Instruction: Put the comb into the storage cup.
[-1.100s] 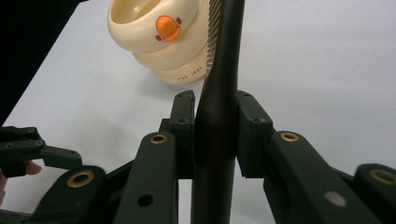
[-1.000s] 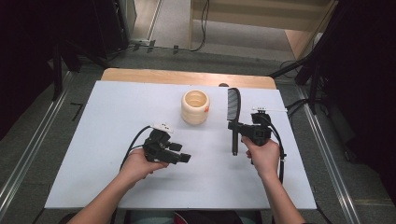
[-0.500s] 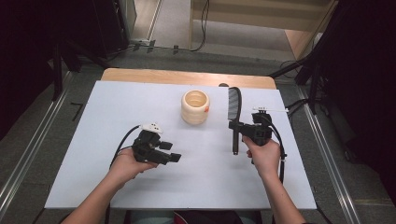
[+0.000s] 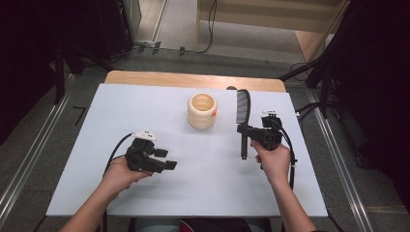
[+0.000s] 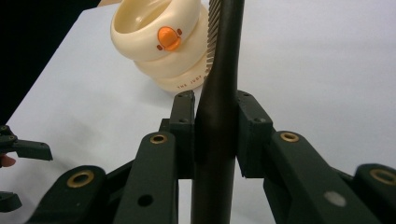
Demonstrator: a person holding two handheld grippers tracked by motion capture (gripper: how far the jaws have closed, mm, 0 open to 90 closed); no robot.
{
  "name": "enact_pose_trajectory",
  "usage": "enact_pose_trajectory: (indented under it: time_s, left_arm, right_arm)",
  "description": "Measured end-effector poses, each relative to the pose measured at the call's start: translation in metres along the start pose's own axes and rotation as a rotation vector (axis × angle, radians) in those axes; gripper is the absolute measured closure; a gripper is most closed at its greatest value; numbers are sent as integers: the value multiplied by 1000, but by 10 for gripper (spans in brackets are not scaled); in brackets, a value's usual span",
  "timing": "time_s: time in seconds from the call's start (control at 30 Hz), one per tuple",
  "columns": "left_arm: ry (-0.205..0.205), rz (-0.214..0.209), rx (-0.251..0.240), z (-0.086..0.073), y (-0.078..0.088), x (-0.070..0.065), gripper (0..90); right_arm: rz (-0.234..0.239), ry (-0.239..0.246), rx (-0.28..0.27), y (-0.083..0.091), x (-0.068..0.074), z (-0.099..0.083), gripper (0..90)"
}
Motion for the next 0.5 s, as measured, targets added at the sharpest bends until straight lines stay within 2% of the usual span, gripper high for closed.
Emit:
enact_pose_trajectory:
  time_s: [0.5]
  left_arm:
    - [21,32,-9,-16,15,6,332]
  right_arm:
    - [-2,10,-13,-3,2,4,698]
Point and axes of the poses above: each handheld gripper's, and its own axes: y roughly backward along the jaws, z roughly out of its top, x roughly to its left, the point moved 1 cm from there along -y, roughly forward along the jaws, and after that the axes turned 2 degrees about -y, right-handed, at the moved point
